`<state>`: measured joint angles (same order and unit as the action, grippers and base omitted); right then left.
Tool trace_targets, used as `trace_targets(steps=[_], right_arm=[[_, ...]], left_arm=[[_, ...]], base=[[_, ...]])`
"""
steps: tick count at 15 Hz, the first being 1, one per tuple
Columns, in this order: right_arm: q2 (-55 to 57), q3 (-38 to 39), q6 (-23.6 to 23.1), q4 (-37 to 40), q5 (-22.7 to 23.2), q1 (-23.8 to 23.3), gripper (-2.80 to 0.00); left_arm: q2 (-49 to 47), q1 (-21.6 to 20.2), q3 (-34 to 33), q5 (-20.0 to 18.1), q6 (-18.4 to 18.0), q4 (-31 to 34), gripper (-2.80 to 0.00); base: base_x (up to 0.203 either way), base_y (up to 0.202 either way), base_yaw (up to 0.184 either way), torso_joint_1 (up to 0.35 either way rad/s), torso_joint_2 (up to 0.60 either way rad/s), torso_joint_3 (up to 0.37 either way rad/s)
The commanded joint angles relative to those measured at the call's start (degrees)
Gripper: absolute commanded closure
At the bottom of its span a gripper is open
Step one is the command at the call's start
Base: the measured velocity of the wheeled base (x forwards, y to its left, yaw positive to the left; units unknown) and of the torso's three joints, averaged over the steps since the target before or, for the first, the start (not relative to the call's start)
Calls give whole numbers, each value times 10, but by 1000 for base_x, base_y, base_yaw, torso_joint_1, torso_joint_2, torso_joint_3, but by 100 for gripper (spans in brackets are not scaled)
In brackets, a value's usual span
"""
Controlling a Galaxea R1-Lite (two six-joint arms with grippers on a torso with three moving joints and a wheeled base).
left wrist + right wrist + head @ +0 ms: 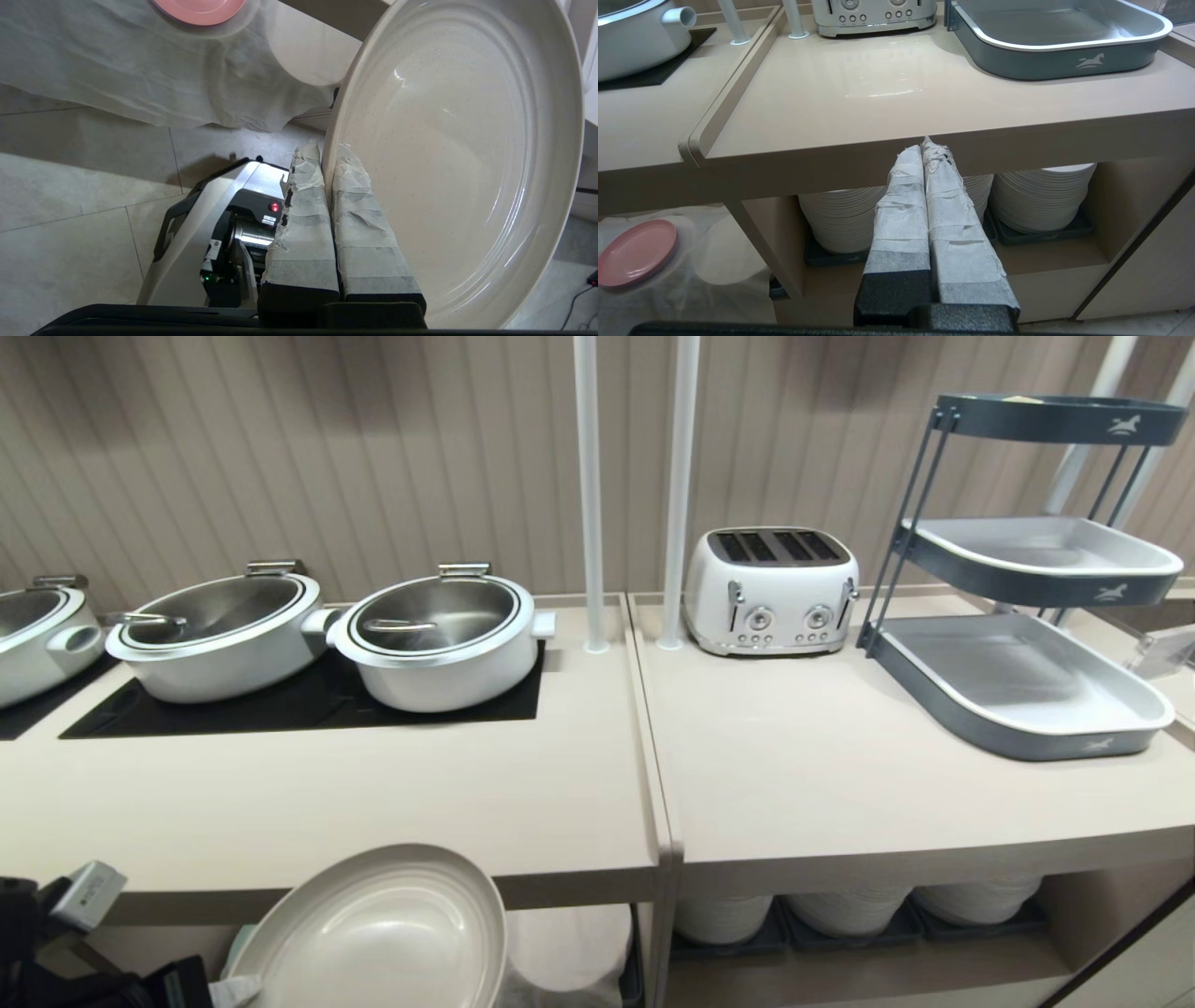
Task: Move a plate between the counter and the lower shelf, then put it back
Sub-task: Put the plate
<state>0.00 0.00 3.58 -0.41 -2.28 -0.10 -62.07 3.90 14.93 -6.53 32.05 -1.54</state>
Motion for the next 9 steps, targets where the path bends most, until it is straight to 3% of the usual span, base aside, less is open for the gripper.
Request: trace_targets(steps=[1, 9], right_arm=[[0, 0, 0, 0, 0, 0, 0], [0, 0, 0, 0, 0, 0, 0]], left_arm=[[-2, 1, 2, 0, 2, 0, 0], [-6, 1, -1, 0, 3, -1, 0]], base=[[0, 0, 0, 0, 0, 0], [0, 0, 0, 0, 0, 0]])
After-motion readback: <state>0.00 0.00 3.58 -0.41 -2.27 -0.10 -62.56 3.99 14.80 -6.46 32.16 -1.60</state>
